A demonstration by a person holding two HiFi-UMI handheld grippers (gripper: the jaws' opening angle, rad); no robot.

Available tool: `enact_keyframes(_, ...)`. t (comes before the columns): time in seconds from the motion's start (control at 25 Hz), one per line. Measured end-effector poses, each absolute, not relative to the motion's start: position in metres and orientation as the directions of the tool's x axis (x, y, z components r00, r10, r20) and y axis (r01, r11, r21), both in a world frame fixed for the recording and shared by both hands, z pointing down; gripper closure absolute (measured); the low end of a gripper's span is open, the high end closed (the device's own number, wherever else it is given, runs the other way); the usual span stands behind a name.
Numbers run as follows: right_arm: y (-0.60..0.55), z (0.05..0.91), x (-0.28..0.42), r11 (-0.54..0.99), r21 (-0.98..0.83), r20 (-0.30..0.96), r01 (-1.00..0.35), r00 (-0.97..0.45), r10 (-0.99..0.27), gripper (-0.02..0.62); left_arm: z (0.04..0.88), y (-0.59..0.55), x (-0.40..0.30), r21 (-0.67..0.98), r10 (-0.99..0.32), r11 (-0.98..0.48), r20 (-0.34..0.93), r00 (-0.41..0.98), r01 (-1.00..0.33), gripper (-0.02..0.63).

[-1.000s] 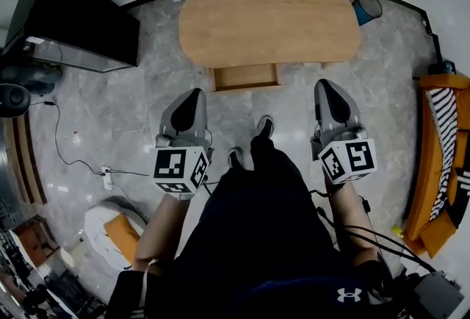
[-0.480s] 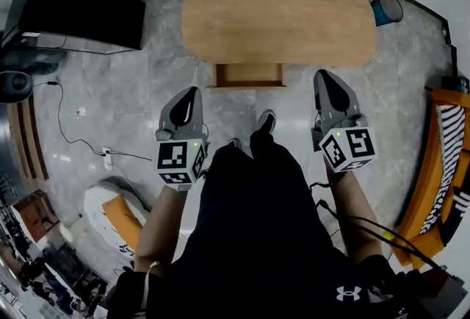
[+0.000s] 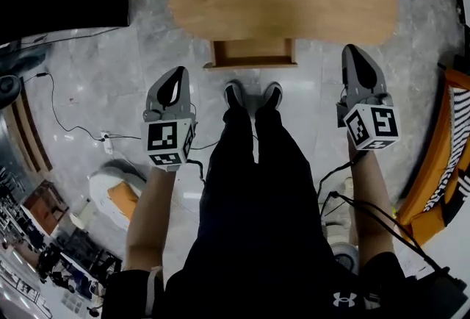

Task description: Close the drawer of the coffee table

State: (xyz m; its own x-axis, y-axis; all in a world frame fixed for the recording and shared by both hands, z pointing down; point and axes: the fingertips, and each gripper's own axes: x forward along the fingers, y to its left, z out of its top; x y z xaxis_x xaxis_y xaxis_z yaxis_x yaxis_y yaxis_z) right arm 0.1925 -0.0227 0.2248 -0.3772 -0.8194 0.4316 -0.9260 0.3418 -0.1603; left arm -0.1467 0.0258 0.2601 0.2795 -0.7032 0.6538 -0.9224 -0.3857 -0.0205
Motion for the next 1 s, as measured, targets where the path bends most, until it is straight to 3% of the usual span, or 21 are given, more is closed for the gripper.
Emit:
enact_keyframes(0.4, 0.002, 0.38, 0.201, 0.394, -0.11, 0.646, -0.912, -0.367, -0.67, 0.594, 0.424, 0.044, -0.157, -0.102, -0.501, -0.652, 0.801, 0.327, -0.751, 0.603)
enact_keyframes(1.0, 0.063, 0.535, 0.2, 0.479, -0.125, 0.759, -0.869, -0.395, -0.518, 0.592, 0.555, 0.084, -0.191, -0.04, -0.383, -0.662, 0.877, 0.291, -0.748, 0.568)
